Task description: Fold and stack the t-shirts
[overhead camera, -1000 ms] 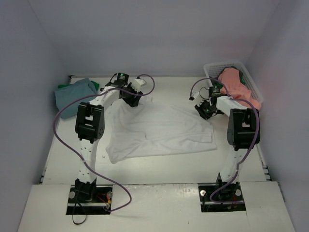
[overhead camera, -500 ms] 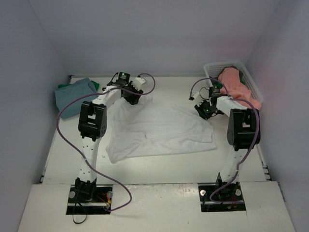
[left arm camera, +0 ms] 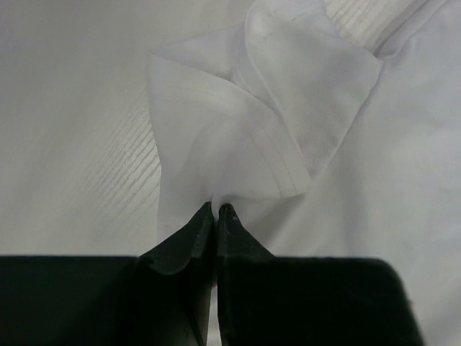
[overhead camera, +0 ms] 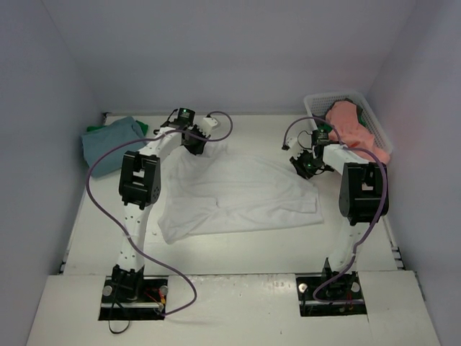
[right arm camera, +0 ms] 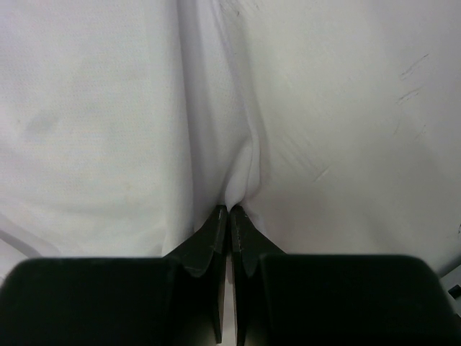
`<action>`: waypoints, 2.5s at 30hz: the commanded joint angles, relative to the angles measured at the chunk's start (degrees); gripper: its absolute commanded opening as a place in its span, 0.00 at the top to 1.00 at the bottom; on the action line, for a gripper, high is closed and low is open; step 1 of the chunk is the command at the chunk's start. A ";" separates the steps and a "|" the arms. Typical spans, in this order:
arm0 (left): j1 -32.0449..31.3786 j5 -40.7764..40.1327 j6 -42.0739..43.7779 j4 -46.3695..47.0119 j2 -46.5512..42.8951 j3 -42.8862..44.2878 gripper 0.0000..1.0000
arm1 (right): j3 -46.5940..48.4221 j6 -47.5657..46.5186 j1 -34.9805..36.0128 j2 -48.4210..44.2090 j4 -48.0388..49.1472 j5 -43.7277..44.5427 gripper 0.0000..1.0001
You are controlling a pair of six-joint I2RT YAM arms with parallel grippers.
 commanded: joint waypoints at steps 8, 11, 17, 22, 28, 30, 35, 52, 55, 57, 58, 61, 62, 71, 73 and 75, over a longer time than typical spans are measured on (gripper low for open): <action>-0.02 -1.39 -1.83 6.05 -9.31 -3.69 1.00 | -1.51 3.77 0.57 -2.38 -0.92 1.06 1.00; -0.02 -1.57 -2.01 5.97 -11.33 -4.48 1.00 | -1.69 5.18 0.57 -3.87 0.49 1.85 1.00; -0.02 -2.18 -3.15 8.51 -15.81 -7.91 1.00 | -2.57 7.90 0.65 -6.60 2.95 3.00 1.00; -0.02 -1.66 -3.77 9.57 -19.50 -11.69 1.00 | -3.53 8.87 0.83 -9.15 3.83 2.65 1.00; -0.02 -0.95 -3.41 8.78 -23.63 -15.37 1.00 | -4.41 9.49 0.92 -13.28 4.01 1.77 1.00; -0.02 -0.60 -3.59 8.78 -25.30 -16.52 1.00 | -4.85 9.84 0.92 -14.51 4.27 1.68 1.00; -0.11 0.28 -4.12 8.69 -28.03 -19.60 1.00 | -5.64 10.37 1.18 -16.88 3.84 0.80 1.00; -0.11 4.32 -0.69 4.30 -42.09 -33.22 1.00 | -6.97 7.20 1.71 -23.57 -0.21 -0.96 1.00; -0.11 4.76 -0.60 4.03 -42.80 -34.19 1.00 | -6.87 7.64 2.06 -23.22 1.45 -0.87 1.00; -0.11 5.02 -0.60 4.03 -42.98 -34.28 1.00 | -7.40 7.99 2.76 -23.04 4.44 1.49 1.00; -0.11 5.11 -0.52 3.95 -42.98 -34.28 1.00 | -7.58 8.34 3.20 -22.60 5.58 2.37 1.00; -0.11 5.37 -0.51 4.47 -42.62 -34.37 1.00 | -7.58 10.10 3.20 -21.72 10.67 4.75 1.00; -0.11 5.46 -0.69 4.73 -42.19 -34.37 1.00 | -7.67 10.45 3.20 -21.55 13.82 5.37 1.00; -0.11 6.08 -0.78 4.91 -42.36 -34.98 1.00 | -3.45 12.13 3.73 -18.20 19.30 6.25 1.00; -0.11 6.43 -0.78 4.56 -43.76 -35.59 1.00 | -4.15 11.95 3.99 -19.43 19.21 6.16 1.00; -0.11 6.52 -0.69 4.39 -44.90 -36.73 1.00 | -6.34 11.78 4.43 -22.32 18.77 6.08 1.00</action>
